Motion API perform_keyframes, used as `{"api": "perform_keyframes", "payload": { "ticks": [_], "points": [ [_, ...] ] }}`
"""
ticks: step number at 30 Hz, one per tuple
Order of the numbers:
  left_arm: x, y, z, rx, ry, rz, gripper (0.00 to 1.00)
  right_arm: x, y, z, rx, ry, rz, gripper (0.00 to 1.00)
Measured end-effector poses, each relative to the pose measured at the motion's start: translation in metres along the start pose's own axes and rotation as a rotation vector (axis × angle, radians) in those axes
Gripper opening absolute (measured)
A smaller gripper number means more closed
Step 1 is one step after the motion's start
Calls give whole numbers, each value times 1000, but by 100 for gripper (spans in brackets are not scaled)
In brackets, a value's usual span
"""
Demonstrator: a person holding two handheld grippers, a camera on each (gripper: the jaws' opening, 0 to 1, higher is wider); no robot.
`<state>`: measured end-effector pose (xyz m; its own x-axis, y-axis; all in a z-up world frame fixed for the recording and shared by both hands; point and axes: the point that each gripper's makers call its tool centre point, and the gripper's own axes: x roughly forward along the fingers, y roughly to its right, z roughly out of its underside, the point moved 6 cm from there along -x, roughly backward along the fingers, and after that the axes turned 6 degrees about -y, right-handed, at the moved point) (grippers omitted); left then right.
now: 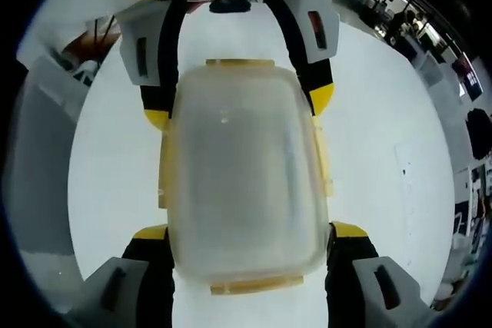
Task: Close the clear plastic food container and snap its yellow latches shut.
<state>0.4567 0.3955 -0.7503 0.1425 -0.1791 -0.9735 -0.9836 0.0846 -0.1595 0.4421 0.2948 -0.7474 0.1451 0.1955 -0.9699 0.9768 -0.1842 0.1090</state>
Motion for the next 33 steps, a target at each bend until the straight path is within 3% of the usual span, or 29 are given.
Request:
{"api": "perform_keyframes", "payload": {
  "ticks": [19,27,31,33],
  "points": [
    [1,1,0,-4,-12,1,84,1,-1,0,-7,10,1,82],
    [2,2,-1,2,-43,1,86,1,-1,1,-10,33,7,83],
    [7,4,3,119,-95,-73,87,1,0,1,-3,35,10,83],
    [5,4,2,85,-83,-64,87,1,0,1,-10,34,12,83]
  ]
}}
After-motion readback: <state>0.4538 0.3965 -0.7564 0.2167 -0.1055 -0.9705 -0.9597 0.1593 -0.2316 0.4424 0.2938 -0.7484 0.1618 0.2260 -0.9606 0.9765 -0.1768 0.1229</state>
